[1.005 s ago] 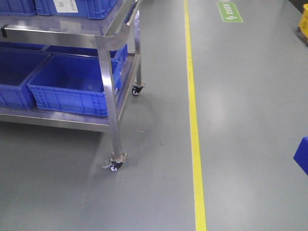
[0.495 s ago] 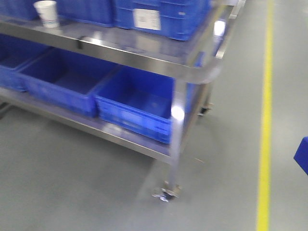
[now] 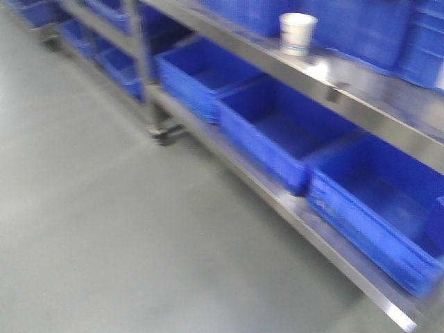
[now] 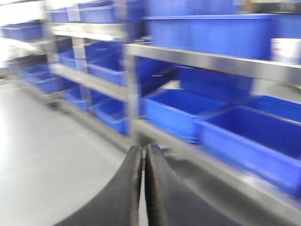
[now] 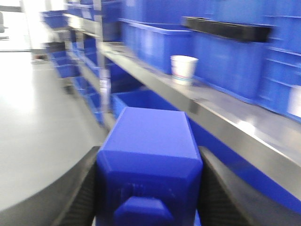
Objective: Pour parts from conveyor to right shelf
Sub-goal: 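Turn and drive down the aisle between the blue-bin shelves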
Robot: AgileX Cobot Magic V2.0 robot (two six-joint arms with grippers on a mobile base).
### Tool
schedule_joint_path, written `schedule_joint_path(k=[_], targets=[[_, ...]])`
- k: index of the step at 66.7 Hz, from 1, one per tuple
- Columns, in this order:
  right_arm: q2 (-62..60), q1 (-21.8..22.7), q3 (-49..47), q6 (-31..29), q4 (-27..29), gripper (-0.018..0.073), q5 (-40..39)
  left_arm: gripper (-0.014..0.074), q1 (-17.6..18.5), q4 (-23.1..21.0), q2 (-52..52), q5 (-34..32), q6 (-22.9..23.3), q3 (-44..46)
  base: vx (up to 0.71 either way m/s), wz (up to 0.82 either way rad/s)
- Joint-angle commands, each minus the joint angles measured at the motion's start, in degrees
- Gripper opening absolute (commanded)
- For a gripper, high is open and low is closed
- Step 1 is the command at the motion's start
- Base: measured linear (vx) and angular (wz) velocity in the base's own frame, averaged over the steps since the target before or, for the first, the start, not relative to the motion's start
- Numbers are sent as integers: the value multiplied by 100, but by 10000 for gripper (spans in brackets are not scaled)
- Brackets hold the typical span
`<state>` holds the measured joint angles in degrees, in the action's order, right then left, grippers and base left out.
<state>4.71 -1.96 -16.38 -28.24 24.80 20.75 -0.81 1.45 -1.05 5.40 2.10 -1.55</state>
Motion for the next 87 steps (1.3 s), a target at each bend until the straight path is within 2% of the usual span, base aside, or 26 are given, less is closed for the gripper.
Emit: schedule_joint_path(k=[1,49,87], targets=[[83,39,-143,-37,40,-8,-442,-6,-12,-35,-29,-411,42,150,21,85],[83,39,-143,-37,41,-8,-444,-6,-12,-35,-29,-411,42,150,11,84],[83,39,-143,-37,41,-8,-444,-6,-12,-35,-29,-411,42,150,10,23]])
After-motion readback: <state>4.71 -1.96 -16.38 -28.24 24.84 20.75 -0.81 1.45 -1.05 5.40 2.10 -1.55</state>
